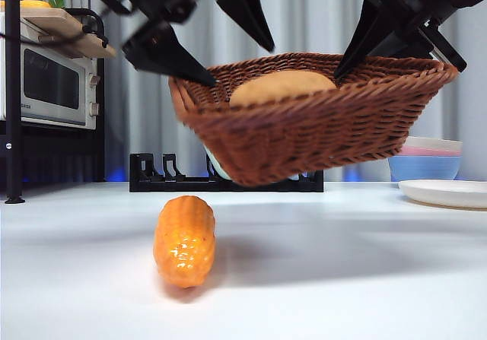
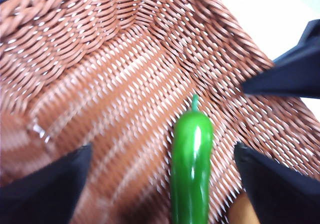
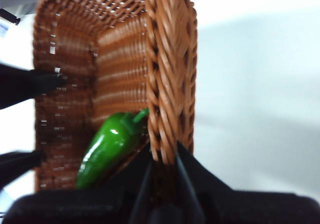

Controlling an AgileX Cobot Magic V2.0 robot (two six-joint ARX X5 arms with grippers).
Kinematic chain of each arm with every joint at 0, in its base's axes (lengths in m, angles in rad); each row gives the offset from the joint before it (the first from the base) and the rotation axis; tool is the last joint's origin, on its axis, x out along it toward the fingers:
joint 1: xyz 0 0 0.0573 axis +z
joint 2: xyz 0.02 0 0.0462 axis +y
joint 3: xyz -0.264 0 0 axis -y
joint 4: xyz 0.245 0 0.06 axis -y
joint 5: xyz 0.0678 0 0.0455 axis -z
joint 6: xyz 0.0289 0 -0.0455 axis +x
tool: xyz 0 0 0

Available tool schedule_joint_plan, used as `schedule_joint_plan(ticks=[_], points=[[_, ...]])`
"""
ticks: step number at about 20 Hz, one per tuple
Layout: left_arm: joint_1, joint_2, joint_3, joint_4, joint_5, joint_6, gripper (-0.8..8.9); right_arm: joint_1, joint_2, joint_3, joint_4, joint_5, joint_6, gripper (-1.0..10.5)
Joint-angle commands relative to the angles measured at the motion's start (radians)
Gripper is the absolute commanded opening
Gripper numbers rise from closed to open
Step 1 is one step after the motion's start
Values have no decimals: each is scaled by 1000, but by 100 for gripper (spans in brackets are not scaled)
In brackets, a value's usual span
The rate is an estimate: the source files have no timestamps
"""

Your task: Pick up the basket,pick up the corn from the table,pick up the potato from the table,pick up the cucumber from the table,put all items into the basket

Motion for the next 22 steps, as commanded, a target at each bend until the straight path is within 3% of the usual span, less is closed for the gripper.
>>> schedule_joint_plan(ticks=[1,8,11,15,22], points=[[-10,-93,50,-95,-3,10,471,-3,0,2,26,-4,21,-12],[-83,-292,114,-546,-9,7,467,-38,0,2,109,36,39,-12],[-147,-267,111,-696,-140,-10,467,-76,0,2,145,36,47,-12],[-245,-204,45,-678,-300,-113,467,-151,0,2,154,35,66,-12],[-266,-16,-127,-449,-314,-170,467,-254,-1,2,137,32,72,-12]])
